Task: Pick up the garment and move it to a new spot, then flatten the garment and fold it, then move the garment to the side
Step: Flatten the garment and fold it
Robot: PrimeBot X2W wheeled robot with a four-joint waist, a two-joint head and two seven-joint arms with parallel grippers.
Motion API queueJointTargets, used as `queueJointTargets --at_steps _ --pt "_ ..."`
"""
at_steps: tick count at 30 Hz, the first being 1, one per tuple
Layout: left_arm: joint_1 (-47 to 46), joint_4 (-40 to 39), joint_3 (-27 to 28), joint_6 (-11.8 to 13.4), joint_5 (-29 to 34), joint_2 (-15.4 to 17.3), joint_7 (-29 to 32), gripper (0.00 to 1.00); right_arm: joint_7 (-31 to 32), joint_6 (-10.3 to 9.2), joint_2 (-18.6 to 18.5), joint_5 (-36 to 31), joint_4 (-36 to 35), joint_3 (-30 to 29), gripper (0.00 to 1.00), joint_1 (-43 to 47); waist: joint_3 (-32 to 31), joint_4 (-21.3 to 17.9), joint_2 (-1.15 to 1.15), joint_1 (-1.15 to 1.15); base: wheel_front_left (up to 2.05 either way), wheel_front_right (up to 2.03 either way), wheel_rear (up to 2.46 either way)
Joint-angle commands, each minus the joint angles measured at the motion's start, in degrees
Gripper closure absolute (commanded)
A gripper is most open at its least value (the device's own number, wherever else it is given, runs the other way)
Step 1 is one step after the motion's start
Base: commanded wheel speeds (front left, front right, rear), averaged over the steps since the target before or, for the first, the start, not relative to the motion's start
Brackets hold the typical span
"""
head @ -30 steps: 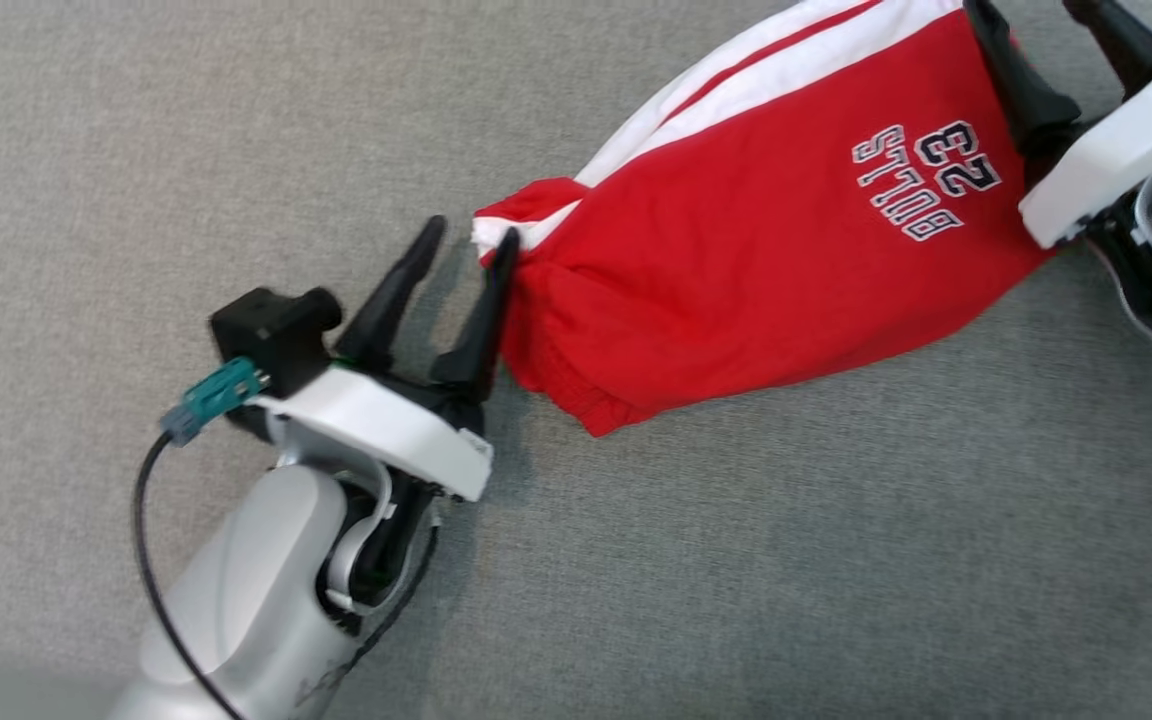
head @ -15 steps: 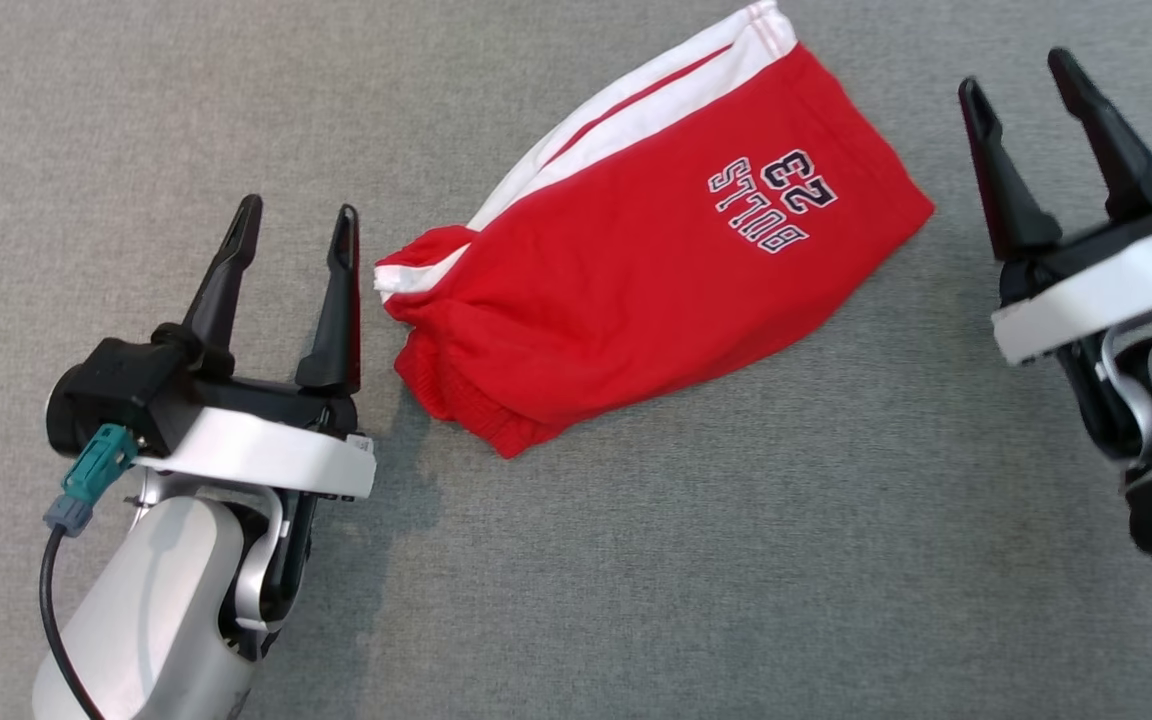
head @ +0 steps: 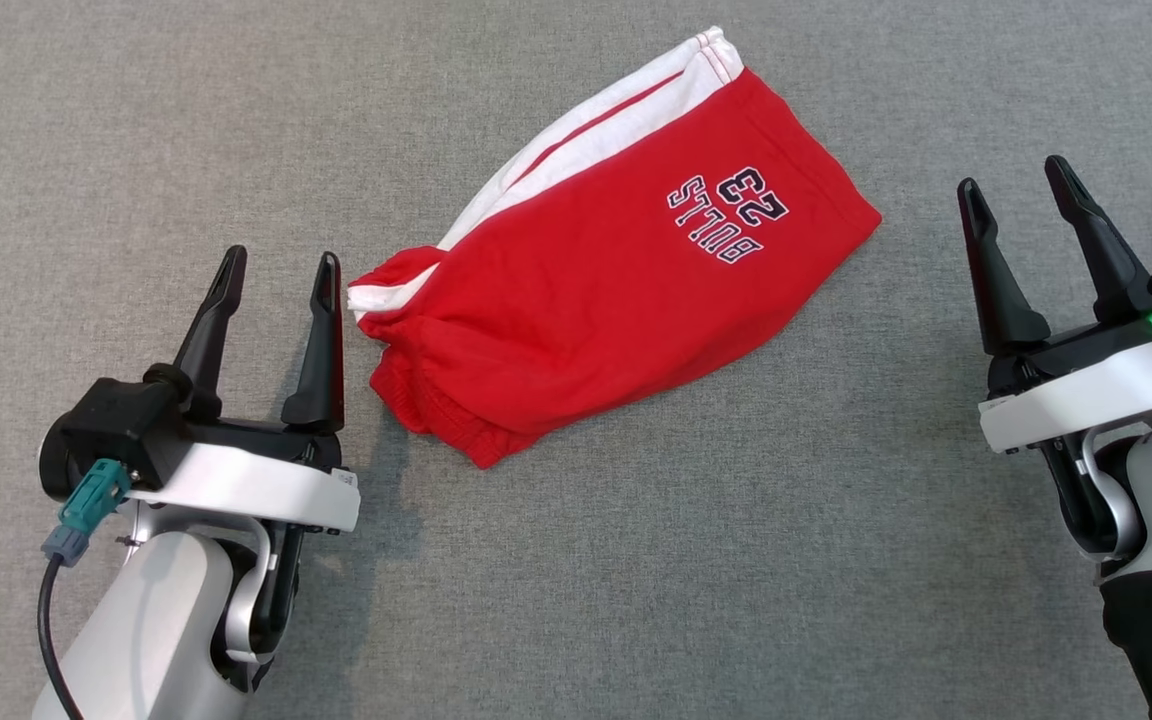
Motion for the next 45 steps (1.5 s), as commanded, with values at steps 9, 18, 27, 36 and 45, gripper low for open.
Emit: queueJointTargets --at_steps 9,18,27,36,45 --pt "-2.0 -0.2 -0.1 -0.6 0.6 -0.6 -0.2 0.00 3.2 0.00 -1.4 1.1 3.3 2.0 0.00 -4.4 1.6 1.8 0.00 0.00 0.00 0.00 0.00" --pt "-3.3 0.3 0.0 -2.6 0.5 -3.6 -0.2 0.00 7.3 -0.01 -1.8 7.4 16.9 12.0 0.00 -12.9 4.2 5.7 0.00 0.00 0.00 0.00 0.00" --pt "-3.3 1.0 1.6 -4.4 1.3 -4.7 -0.2 0.00 9.6 0.01 0.3 12.9 25.2 17.8 0.82 -15.9 4.4 5.6 0.00 0.00 0.00 0.00 0.00" --pt "-1.9 1.4 2.8 -4.4 2.7 -4.1 -0.2 0.00 3.7 0.00 -1.1 19.9 20.0 19.8 1.00 -13.7 3.1 3.5 0.00 0.00 0.00 0.00 0.00" --pt "1.0 0.7 3.4 -3.2 2.3 -2.5 0.5 0.00 0.0 0.00 1.5 20.1 10.0 10.6 1.00 1.5 -0.2 -0.3 0.00 0.00 0.00 0.00 0.00"
